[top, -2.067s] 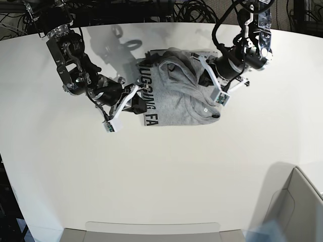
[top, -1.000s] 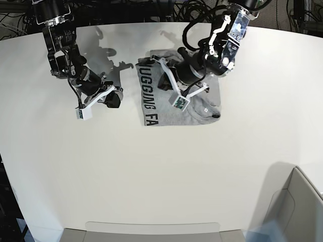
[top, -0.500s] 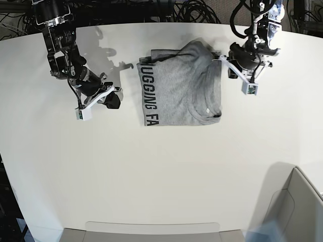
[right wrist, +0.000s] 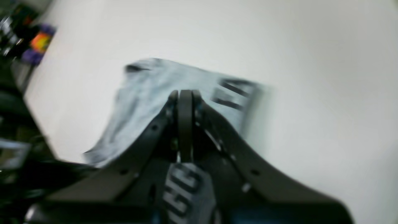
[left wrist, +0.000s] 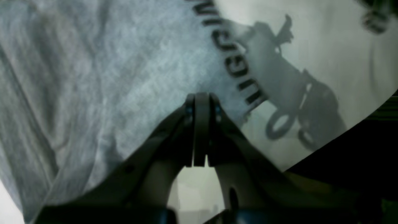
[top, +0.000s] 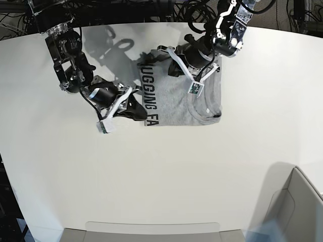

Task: Fold the T-shirt properly
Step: 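Grasp the folded shirt edge with the left gripper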

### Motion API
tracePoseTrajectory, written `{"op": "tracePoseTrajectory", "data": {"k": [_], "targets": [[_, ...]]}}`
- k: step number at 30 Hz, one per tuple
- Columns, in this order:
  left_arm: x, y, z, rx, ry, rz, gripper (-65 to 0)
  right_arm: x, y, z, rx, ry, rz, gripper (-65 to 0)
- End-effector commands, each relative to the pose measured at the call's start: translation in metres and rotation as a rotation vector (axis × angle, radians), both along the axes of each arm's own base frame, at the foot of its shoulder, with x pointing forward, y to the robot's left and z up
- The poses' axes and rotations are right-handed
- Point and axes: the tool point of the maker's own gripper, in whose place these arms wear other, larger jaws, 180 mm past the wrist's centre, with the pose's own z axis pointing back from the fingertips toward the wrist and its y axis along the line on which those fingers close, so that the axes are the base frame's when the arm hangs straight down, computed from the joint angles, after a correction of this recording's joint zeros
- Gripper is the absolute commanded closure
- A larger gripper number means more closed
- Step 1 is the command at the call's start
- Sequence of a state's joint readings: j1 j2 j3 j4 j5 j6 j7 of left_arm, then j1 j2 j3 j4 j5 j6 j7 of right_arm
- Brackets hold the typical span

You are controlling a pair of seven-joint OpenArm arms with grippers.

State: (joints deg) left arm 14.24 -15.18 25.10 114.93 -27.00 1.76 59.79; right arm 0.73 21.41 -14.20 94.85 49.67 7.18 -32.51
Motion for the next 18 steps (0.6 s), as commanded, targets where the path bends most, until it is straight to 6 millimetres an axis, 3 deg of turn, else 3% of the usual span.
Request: {"op": "tracePoseTrajectory", "data": {"k": [1, 4, 11, 18], "targets": [[0.002, 0.001, 0.001, 0.002, -0.012, 0.003, 0.0, 0.010, 0.005, 0.015, 0.006, -0.053, 0.021, 0.0], [-0.004, 0.007, -0.018, 0.029, 0.042, 0.010, 0.0, 0.018, 0.024, 0.007, -0.033, -0.048, 0.094, 0.0], [-0.017, 0.026, -0.062, 0.098, 0.161, 0.035, 0.0, 0.014, 0.048, -0.060, -0.189, 0.088, 0.227, 0.0], [0.010, 0.098, -0.068, 0.207, 0.109, 0.163, 0.0, -0.031, 0.048, -0.088, -0.190, 0.175, 0.265, 0.0]]}}
